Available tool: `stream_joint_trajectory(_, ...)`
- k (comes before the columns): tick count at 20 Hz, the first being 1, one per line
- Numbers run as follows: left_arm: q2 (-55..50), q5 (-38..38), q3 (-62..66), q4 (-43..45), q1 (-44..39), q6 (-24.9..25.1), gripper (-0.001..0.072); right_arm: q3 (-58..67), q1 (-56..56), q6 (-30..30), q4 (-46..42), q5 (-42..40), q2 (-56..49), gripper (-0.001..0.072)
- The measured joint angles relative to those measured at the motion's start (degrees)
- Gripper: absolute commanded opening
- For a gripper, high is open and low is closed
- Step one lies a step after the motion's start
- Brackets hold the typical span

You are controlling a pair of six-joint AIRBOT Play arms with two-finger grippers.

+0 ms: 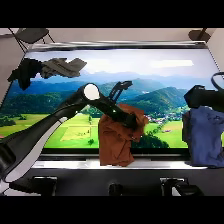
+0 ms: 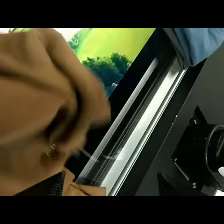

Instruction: Fold the shirts.

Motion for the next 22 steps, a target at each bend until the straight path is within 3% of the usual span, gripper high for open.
stream_joint_trajectory(2,-0.5,-2.5,1.0,-0.6,3.4,-0.6,0.0699,0.0,0.0,0.0,-0.3,0.0,-3.6,0.0683)
stream_joint_trajectory(3,0.1,-4.1,1.4,-0.1,6.1,-0.9,0.0610,0.0,0.0,-0.1,-0.4,0.0,-5.7,0.0683)
stream_joint_trajectory(4,0.8,-6.1,1.7,1.2,8.9,-1.2,0.0582,0.0,0.0,-0.5,-0.3,0.1,-7.9,0.0683)
stream_joint_trajectory(7,5.1,-12.5,-0.6,8.7,17.3,-2.3,0.0583,-1.0,0.0,-3.3,1.8,1.1,-15.5,0.0688)
stream_joint_trajectory(10,11.1,-15.1,-11.0,13.2,22.0,-2.7,0.0584,-4.2,0.0,-5.8,4.7,1.4,-22.8,0.0688)
stream_joint_trajectory(16,18.8,-4.9,-39.3,8.3,17.8,-2.1,0.0583,-9.6,0.0,-7.7,7.4,-0.7,-33.6,0.0682)
stream_joint_trajectory(22,18.1,4.5,-49.5,2.7,8.0,-1.7,0.0542,-10.5,0.0,-7.7,6.1,-5.3,-37.6,0.0682)
